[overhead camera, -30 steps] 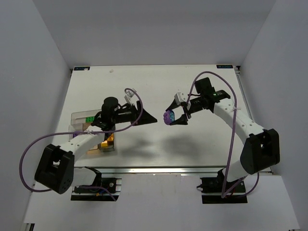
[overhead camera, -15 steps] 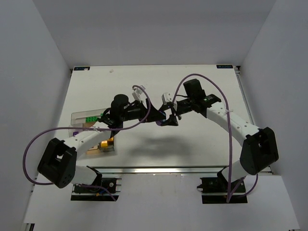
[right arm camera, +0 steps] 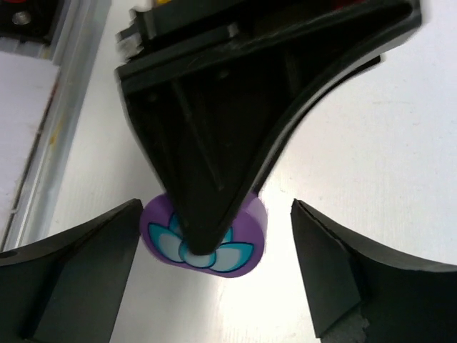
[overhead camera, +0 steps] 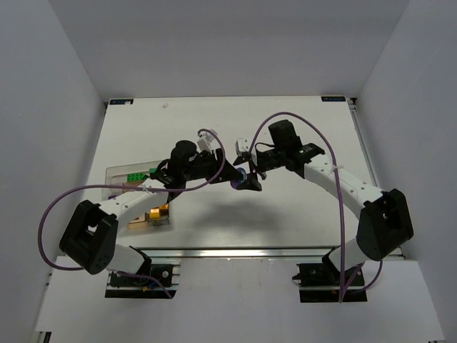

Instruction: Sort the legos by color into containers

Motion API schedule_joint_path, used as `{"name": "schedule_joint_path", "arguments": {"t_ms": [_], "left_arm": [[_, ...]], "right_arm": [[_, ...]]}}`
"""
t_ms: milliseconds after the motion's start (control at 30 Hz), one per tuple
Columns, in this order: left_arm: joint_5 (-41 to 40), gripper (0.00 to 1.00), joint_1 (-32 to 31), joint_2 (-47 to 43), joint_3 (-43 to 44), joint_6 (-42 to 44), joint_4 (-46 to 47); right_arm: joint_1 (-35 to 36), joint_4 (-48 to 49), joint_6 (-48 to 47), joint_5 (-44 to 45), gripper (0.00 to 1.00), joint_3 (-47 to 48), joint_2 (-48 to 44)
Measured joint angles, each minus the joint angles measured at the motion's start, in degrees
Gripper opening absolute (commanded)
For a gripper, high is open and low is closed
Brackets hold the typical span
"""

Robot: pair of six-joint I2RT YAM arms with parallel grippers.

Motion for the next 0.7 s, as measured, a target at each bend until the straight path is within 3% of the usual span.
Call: {"name": "schedule_joint_path", "arguments": {"t_ms": [167,400,467,500,533,700], "left_arm": [[-9.3,0.00,-0.3,-3.3,2.6,3.4,-11.0],[-45.0,0.00,2.0,-12.8,10.6,2.8,-37.1],[-54.2,0.00,3.6,-15.1,11.7,1.5,-43.9],[-58.7,0.00,4.5,-15.9,11.9,0.6,-47.3],[-63.0,0.00,5.4,-16.5,12.0,-0.3,-50.8],[-77.5,0.00,9.7,-17.5,8.9,-2.6,-61.7]], "right_arm": [[0.0,7.7,9.7,5.4,0.89,-3.4,-1.3],[-4.4,14.4,22.4,19.4,0.88,-10.0,-5.9],[-6.3,15.4,24.4,21.4,0.62,-12.7,-8.3],[-7.5,15.5,25.5,22.4,0.42,-13.7,-9.5],[-8.6,15.5,26.8,23.3,0.00,-14.3,-10.5],[-13.4,15.8,32.4,26.1,0.00,-14.5,-13.7]]}}
